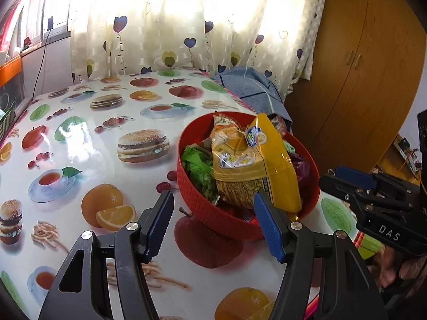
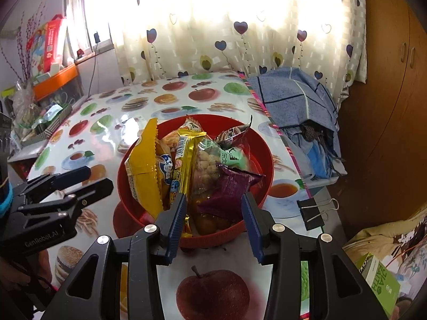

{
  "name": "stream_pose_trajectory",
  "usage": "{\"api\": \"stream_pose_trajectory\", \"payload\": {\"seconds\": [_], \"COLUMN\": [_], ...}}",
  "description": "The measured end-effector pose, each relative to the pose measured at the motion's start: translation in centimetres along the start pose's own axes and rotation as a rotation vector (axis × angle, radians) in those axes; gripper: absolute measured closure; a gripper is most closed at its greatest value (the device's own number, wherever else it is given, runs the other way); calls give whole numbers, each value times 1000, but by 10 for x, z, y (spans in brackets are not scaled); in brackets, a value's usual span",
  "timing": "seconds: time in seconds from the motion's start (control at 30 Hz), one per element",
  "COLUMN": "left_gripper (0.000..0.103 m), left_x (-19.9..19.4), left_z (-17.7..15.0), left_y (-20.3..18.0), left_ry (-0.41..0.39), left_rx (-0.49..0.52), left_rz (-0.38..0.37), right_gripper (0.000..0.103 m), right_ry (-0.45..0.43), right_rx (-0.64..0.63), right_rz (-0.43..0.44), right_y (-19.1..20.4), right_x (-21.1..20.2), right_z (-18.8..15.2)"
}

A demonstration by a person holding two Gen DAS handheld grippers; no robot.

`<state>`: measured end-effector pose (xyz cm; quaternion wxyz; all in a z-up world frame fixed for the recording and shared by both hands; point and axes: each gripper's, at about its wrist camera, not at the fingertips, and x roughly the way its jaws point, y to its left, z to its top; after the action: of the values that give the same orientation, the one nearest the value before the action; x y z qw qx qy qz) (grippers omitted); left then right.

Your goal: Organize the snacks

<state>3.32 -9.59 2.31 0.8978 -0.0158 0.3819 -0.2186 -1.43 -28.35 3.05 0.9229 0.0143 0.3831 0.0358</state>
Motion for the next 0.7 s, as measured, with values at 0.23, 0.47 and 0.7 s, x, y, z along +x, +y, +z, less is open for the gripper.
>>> {"api": "stream_pose_trajectory", "payload": {"seconds": [0.23,0.47,0.7], "left_gripper": [40,40,40], "left_x": [-1,3,6], "left_z": [-1,-1,-3], "left_y": [-13,-8,-6], "left_ry": [-4,17,26], "left_rx": [46,6,9], "left_rz": [-3,-35,-17], "right_gripper": [62,62,62], "right_ry": [-2,6,15], "right_rx": [3,-14,-45], "right_rz": [5,17,12], "right_y": [0,5,10], "right_x": [-2,1,6], "right_z": [-2,-3,-5]}}
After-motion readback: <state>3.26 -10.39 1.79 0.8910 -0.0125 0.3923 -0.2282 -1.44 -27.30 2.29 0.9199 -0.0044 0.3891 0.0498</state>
